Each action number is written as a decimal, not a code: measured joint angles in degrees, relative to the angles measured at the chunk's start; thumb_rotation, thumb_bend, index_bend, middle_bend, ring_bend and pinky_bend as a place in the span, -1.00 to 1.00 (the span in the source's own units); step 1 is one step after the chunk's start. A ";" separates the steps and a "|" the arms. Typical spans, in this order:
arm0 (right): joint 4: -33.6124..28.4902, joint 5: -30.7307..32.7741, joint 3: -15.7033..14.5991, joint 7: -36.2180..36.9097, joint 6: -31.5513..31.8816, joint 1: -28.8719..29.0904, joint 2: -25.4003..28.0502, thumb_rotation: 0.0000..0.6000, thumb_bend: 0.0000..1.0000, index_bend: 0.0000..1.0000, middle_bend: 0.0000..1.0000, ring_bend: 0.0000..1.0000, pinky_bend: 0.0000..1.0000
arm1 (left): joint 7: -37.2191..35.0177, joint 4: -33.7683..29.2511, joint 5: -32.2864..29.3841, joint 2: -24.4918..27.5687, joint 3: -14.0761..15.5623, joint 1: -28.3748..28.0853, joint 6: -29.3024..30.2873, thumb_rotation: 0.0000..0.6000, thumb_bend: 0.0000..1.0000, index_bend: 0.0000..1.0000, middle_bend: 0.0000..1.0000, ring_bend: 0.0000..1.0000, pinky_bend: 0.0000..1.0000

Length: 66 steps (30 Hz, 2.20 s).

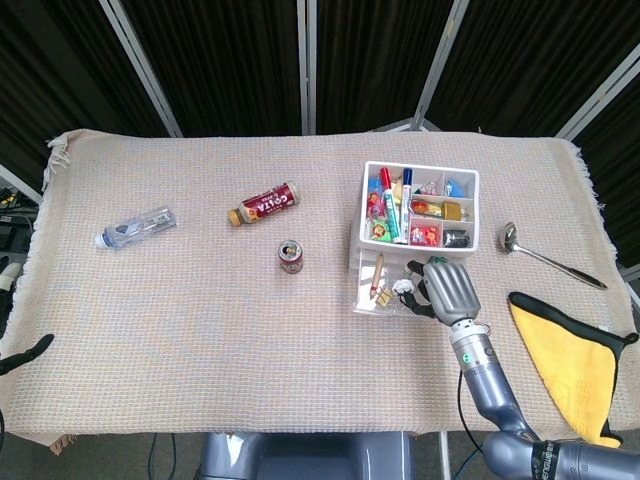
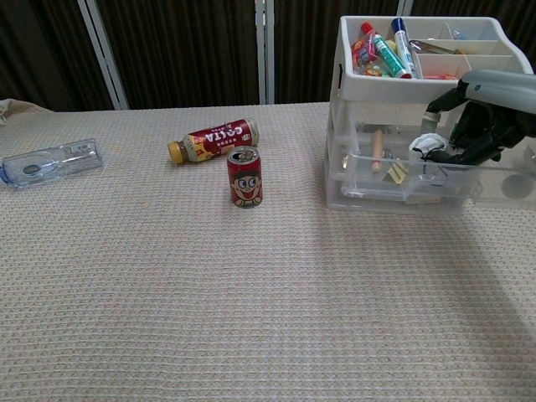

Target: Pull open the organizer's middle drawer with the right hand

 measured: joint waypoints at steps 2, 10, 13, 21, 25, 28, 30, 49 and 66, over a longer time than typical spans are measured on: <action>-0.34 -0.23 -0.03 0.10 0.23 -0.05 0.21 1.00 -0.23 0.09 1.00 1.00 0.40 | 0.02 0.01 -0.01 -0.01 -0.01 0.00 0.01 1.00 -0.81 -1.00 -1.00 -1.00 -1.00; -3.27 -3.17 -0.16 0.95 2.56 -1.06 2.43 1.00 -0.24 0.10 1.00 1.00 0.40 | -0.12 0.06 -0.04 0.00 -0.05 0.07 0.15 1.00 -0.81 -1.00 -1.00 -1.00 -1.00; -4.60 -4.86 -0.01 2.31 3.93 -1.99 3.95 1.00 -0.24 0.11 1.00 1.00 0.39 | -0.11 0.06 -0.01 0.00 -0.02 0.11 0.18 1.00 -0.81 -1.00 -1.00 -1.00 -1.00; -6.95 -8.94 0.72 7.71 7.40 -5.20 9.01 1.00 -0.24 0.10 1.00 1.00 0.39 | 0.09 -0.05 0.16 0.00 0.03 0.25 0.48 1.00 -0.81 -1.00 -1.00 -1.00 -1.00; -7.09 -10.19 1.38 12.40 9.44 -7.61 12.20 1.00 -0.25 0.10 1.00 1.00 0.39 | 0.48 -0.13 0.21 -0.04 0.10 0.26 0.42 1.00 -0.80 -1.00 -1.00 -1.00 -1.00; -5.96 -10.41 1.81 16.73 10.33 -9.46 14.29 1.00 -0.25 0.10 1.00 1.00 0.39 | 0.79 -0.26 0.40 -0.08 0.16 0.28 0.52 1.00 -0.80 -1.00 -1.00 -1.00 -1.00; -4.24 -10.48 1.91 20.07 10.53 -10.74 15.49 1.00 -0.25 0.10 1.00 1.00 0.38 | 1.04 -0.29 0.45 -0.16 0.17 0.30 0.58 1.00 -0.80 -1.00 -1.00 -1.00 -1.00; 16.24 -10.73 -0.94 37.16 8.44 -18.43 13.77 1.00 -0.63 -0.25 0.72 0.74 0.13 | 3.28 -0.28 0.28 -0.98 0.26 -0.11 -0.33 1.00 -0.80 -1.00 -1.00 -1.00 -1.00; 16.32 -24.79 -5.33 38.52 15.49 -22.79 16.12 1.00 -0.97 -1.00 -1.00 -1.00 -1.00 | 3.73 2.38 -0.21 -3.37 -0.31 -1.36 -1.63 1.00 -0.81 -1.00 -1.00 -1.00 -1.00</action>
